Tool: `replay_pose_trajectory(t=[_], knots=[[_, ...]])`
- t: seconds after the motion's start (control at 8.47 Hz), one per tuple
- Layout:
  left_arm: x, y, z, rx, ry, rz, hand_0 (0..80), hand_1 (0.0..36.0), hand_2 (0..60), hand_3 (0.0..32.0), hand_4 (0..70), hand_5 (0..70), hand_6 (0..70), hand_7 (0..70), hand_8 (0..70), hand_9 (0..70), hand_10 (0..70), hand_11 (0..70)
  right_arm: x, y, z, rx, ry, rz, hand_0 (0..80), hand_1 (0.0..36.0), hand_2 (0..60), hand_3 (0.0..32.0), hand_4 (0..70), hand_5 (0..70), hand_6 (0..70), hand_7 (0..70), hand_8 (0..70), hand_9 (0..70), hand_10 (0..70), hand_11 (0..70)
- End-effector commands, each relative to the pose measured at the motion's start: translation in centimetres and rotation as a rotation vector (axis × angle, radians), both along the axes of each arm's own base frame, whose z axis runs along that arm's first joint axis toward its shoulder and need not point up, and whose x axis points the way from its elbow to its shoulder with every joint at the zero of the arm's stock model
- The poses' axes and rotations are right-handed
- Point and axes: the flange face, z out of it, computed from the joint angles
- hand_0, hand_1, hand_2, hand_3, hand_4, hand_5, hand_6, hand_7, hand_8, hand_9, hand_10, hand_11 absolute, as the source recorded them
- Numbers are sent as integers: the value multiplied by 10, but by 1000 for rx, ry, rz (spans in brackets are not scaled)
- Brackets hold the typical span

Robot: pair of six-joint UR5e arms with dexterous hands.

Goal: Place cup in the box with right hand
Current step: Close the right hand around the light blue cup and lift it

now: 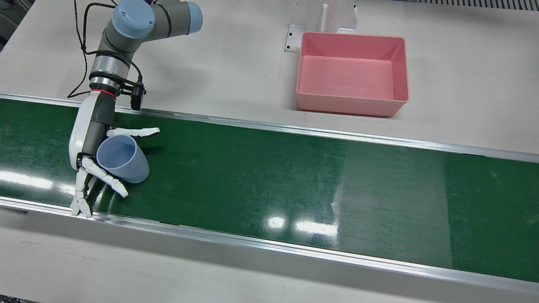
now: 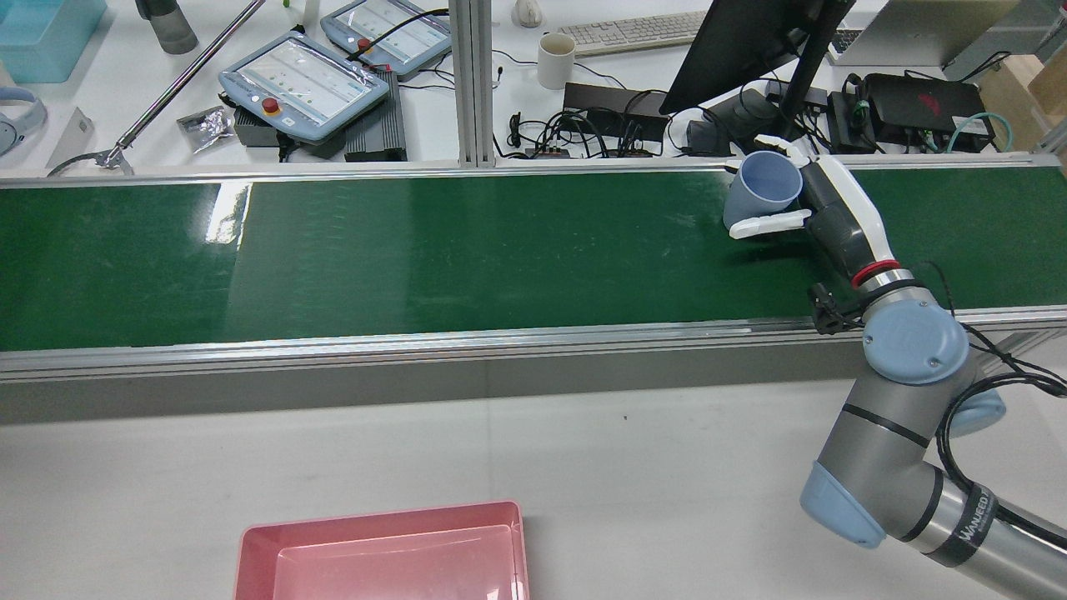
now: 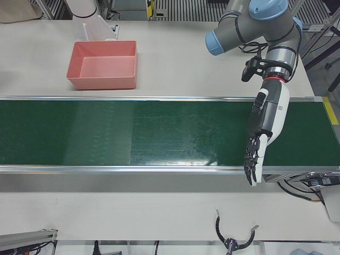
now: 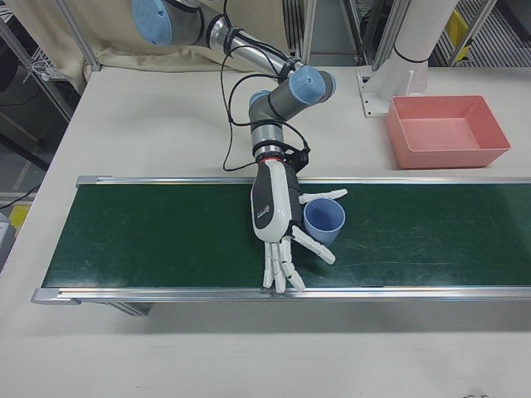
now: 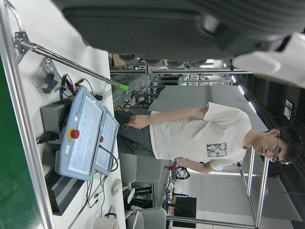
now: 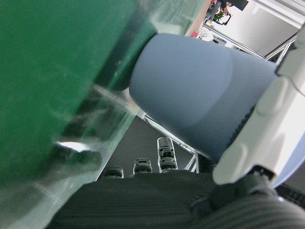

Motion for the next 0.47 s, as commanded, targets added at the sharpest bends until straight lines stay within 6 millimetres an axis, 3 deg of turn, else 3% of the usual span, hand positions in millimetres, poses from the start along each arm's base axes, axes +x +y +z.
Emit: replay_pose_trajectory(t=[0.0, 0.12, 0.24, 0.35], knots=[[0, 0, 0, 0, 0, 0, 0, 0, 0, 0, 0, 0, 0, 0, 0, 0, 0, 0, 9, 4, 13, -19, 22, 12, 475, 19, 0, 18, 365, 16, 36, 219, 18, 59, 0, 0], [0, 0, 0, 0, 0, 0, 0, 0, 0, 0, 0, 0, 0, 0, 0, 0, 0, 0, 11, 4, 14, -20, 28, 17, 480, 8, 0, 0, 700, 4, 60, 247, 23, 66, 4, 5], [0, 0, 0, 0, 0, 0, 0, 0, 0, 0, 0, 0, 0, 0, 0, 0, 0, 0, 12, 3, 13, -17, 33, 21, 485, 48, 107, 0, 700, 0, 72, 304, 24, 78, 31, 37], [0, 0, 0, 0, 0, 0, 0, 0, 0, 0, 0, 0, 0, 0, 0, 0, 0, 0, 14, 1, 12, -15, 41, 26, 475, 163, 413, 0, 700, 0, 84, 358, 30, 101, 50, 64]])
